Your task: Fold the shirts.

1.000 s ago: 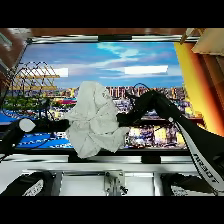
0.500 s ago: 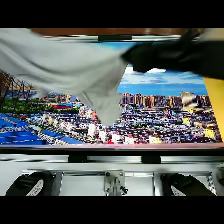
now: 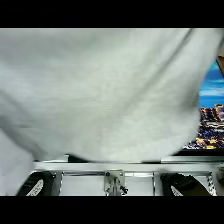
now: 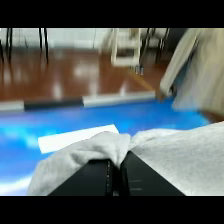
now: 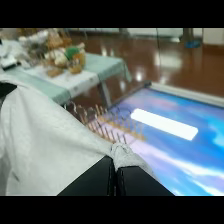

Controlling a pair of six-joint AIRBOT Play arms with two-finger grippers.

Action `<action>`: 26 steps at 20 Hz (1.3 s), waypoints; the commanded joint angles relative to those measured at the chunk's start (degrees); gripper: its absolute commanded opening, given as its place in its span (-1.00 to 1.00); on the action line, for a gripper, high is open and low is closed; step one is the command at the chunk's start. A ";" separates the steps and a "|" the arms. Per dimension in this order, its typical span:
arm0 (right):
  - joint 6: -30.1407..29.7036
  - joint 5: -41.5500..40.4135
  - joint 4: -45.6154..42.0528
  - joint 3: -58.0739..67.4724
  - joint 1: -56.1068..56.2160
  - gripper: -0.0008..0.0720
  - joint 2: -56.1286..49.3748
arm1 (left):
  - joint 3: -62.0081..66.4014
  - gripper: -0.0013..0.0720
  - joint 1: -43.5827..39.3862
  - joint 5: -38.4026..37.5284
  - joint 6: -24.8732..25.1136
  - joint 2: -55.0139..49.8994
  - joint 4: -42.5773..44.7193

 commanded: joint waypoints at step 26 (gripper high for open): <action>-4.59 20.31 -20.85 0.48 0.02 -0.79 -27.21 | -18.91 -0.87 1.14 25.64 4.07 -14.58 -17.51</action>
